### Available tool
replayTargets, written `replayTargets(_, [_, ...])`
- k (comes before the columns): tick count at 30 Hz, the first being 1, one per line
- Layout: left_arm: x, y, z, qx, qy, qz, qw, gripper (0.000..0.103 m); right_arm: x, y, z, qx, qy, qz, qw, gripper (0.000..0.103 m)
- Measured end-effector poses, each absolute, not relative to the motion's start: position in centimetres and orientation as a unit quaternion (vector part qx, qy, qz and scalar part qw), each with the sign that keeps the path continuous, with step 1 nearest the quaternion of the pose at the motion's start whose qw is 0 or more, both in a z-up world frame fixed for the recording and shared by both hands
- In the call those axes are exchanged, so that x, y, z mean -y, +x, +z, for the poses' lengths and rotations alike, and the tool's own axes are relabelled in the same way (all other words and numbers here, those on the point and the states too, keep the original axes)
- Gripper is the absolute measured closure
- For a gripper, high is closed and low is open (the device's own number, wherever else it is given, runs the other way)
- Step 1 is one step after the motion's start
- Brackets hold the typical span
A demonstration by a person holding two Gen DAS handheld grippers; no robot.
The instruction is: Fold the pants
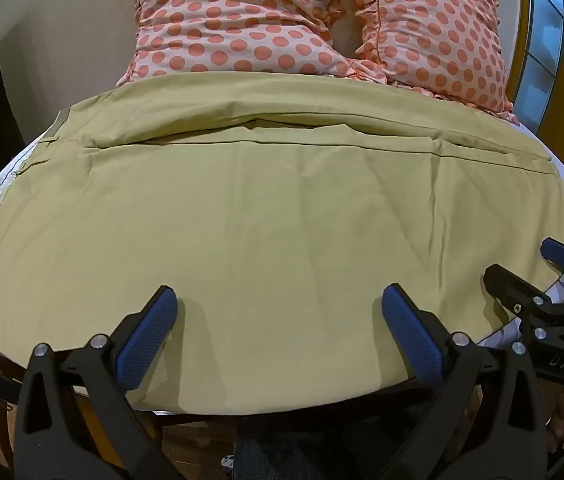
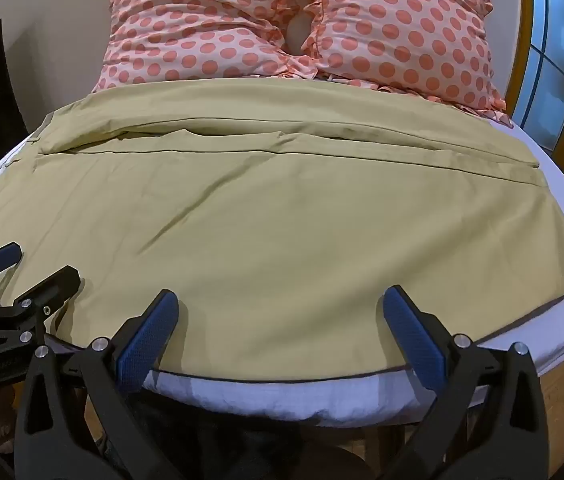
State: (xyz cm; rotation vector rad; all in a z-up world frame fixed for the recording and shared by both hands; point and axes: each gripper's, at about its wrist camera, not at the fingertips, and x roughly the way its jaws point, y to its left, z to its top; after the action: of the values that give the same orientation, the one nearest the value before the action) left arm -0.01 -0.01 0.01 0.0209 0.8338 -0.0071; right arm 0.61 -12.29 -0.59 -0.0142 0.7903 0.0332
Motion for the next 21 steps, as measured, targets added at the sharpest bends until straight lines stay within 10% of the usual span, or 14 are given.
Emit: replayTargets(21, [0.01, -0.03, 0.03, -0.403, 0.01, -0.004, 0.915, 0.002, 12.35, 0.43, -0.54, -0.382, -0.007, 0.016, 0.924, 0.001])
